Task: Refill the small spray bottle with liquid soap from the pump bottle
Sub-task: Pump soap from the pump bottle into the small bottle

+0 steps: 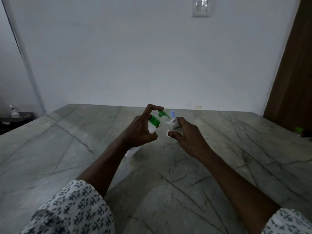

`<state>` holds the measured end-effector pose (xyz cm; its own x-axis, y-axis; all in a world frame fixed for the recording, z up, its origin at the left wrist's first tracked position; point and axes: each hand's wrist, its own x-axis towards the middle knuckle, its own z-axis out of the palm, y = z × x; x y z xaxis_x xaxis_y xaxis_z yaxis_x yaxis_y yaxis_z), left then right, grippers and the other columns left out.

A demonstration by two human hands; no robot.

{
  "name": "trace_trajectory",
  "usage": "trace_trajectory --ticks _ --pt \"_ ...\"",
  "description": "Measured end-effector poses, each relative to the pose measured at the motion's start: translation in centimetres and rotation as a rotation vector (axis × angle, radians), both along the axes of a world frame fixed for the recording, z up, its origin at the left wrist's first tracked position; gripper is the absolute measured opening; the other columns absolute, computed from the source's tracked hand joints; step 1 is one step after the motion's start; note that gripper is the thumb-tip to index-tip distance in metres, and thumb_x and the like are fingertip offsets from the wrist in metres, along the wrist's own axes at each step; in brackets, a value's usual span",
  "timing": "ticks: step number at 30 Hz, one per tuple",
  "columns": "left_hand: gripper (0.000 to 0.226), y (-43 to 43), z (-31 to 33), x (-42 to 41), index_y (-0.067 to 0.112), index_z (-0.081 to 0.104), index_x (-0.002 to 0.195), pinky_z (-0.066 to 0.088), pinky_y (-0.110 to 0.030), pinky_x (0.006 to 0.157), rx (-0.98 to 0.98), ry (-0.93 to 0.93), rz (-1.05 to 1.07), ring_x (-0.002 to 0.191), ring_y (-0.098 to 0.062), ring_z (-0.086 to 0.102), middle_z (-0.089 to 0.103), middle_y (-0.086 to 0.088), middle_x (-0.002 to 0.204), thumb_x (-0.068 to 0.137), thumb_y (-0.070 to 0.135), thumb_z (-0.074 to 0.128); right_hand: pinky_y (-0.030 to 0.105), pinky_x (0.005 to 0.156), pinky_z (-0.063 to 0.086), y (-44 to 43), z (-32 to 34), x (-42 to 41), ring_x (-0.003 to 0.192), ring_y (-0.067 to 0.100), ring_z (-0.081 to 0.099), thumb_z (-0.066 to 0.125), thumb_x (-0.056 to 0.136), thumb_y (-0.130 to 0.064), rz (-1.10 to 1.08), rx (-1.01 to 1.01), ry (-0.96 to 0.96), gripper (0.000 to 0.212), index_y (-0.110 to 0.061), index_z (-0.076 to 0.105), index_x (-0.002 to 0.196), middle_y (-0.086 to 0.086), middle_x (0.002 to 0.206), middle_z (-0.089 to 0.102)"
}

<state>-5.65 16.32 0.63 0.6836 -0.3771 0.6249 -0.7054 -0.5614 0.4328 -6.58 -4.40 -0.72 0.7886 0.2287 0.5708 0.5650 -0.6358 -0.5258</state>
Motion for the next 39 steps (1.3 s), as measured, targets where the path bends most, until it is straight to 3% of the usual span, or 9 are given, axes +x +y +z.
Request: trace_trajectory --ticks 3,6,13,17,22,27,30,35,39 --pt "0.075 -0.1 -0.1 0.0 0.041 0.035 0.129 0.053 -0.017 0.072 -0.01 -0.028 0.024 0.087 -0.001 0.063 0.065 0.007 0.101 0.069 0.014 0.073 0.015 0.071 0.036 -0.1 -0.1 0.0 0.092 0.014 0.057 0.068 0.086 -0.03 0.009 -0.001 0.014 0.046 -0.011 0.052 0.125 0.005 0.11 0.064" --pt "0.069 -0.3 -0.1 -0.2 0.037 0.04 0.124 0.056 -0.022 0.073 -0.037 -0.072 0.043 0.087 -0.004 0.065 0.069 0.001 0.104 0.069 0.011 0.074 0.02 0.074 0.037 0.2 -0.2 0.0 0.095 0.018 0.06 0.067 0.087 -0.03 0.009 -0.01 0.031 0.046 -0.01 0.051 0.126 0.006 0.11 0.064" --pt "0.09 -0.4 0.1 -0.4 0.046 0.029 0.143 0.048 -0.007 0.072 -0.021 -0.057 -0.009 0.085 -0.001 0.064 0.067 0.013 0.1 0.073 0.008 0.069 0.015 0.062 0.032 0.1 0.3 -0.1 0.088 0.014 0.054 0.064 0.089 -0.033 0.008 0.013 -0.012 0.048 -0.007 0.05 0.126 0.01 0.112 0.064" --pt "0.093 -0.5 0.3 -0.3 0.05 0.026 0.146 0.048 -0.009 0.072 -0.011 -0.054 -0.042 0.087 -0.007 0.064 0.059 0.027 0.111 0.074 0.009 0.069 0.02 0.07 0.036 0.0 0.4 0.0 0.092 0.019 0.058 0.062 0.089 -0.037 0.015 0.018 -0.02 0.05 -0.007 0.049 0.127 0.011 0.114 0.064" --pt "0.082 -0.4 0.4 -0.2 0.055 0.032 0.13 0.055 -0.018 0.068 -0.041 -0.016 -0.023 0.083 -0.008 0.067 0.068 0.007 0.1 0.071 0.012 0.071 0.017 0.06 0.033 -0.2 0.4 0.0 0.086 0.014 0.054 0.064 0.089 -0.035 0.016 -0.006 -0.021 0.048 -0.008 0.05 0.126 0.009 0.112 0.064" --pt "0.067 -0.4 0.6 -0.7 0.044 0.037 0.121 0.056 -0.018 0.069 -0.07 0.005 0.008 0.083 -0.008 0.068 0.069 0.002 0.101 0.069 0.018 0.071 0.0 0.06 0.034 0.0 0.2 -0.1 0.082 0.012 0.051 0.065 0.088 -0.032 0.034 -0.033 -0.014 0.049 -0.008 0.049 0.128 0.01 0.11 0.064" --pt "0.069 -0.4 0.5 -0.8 0.04 0.039 0.125 0.051 -0.012 0.066 -0.084 0.019 0.005 0.08 -0.007 0.067 0.069 0.005 0.095 0.07 0.014 0.07 0.001 0.06 0.034 0.1 0.4 0.0 0.086 0.011 0.053 0.064 0.088 -0.034 0.031 -0.033 -0.016 0.051 -0.009 0.048 0.129 0.008 0.113 0.064" --pt "0.083 -0.4 0.6 -0.7 0.053 0.034 0.13 0.055 -0.019 0.07 -0.062 0.03 -0.013 0.084 -0.008 0.067 0.07 0.006 0.097 0.07 0.01 0.07 0.003 0.06 0.035 -0.7 0.6 -0.1 0.087 0.015 0.057 0.064 0.088 -0.033 0.036 -0.031 -0.044 0.046 -0.01 0.051 0.125 0.007 0.111 0.065" --pt "0.083 -0.5 0.5 -0.6 0.054 0.033 0.131 0.056 -0.02 0.068 -0.083 0.025 0.003 0.08 -0.009 0.068 0.07 0.006 0.093 0.069 0.012 0.069 0.008 0.061 0.033 -1.1 0.9 -0.3 0.091 0.015 0.058 0.064 0.088 -0.034 0.032 -0.066 -0.067 0.045 -0.011 0.052 0.124 0.004 0.115 0.064"
